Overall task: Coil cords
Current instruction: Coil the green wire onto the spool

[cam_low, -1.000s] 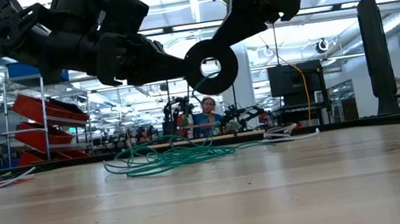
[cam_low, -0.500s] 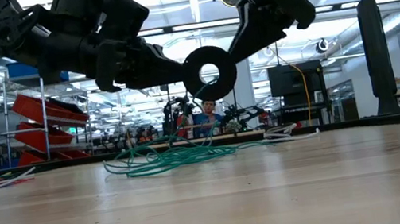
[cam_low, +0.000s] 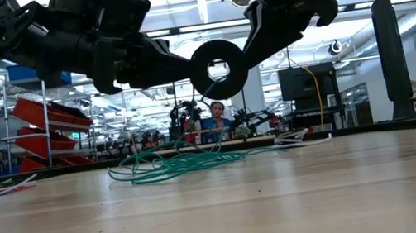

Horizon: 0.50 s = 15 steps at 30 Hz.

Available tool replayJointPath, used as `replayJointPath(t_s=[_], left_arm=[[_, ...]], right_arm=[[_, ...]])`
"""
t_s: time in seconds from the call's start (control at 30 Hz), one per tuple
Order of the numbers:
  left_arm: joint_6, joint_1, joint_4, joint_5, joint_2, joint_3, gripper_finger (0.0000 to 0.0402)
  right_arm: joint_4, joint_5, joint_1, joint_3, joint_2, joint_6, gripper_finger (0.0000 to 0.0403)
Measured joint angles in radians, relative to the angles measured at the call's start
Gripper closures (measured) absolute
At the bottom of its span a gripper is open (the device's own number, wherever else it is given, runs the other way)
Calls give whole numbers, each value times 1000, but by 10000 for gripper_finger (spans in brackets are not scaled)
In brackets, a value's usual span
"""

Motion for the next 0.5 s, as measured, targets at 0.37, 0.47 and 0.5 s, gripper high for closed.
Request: replayJointPath(t_s=[0.37, 0.47, 0.5], left_arm=[[-2, -1, 4, 8, 0, 0, 391], [-4, -1, -1, -39, 0, 0, 366], [-3, -2, -5, -62, 0, 0, 355]], right_arm=[[5, -28, -17, 0, 1, -26, 401], [6, 29, -17, 0, 1, -27, 402], [7, 42, -19, 0, 1, -28, 402]])
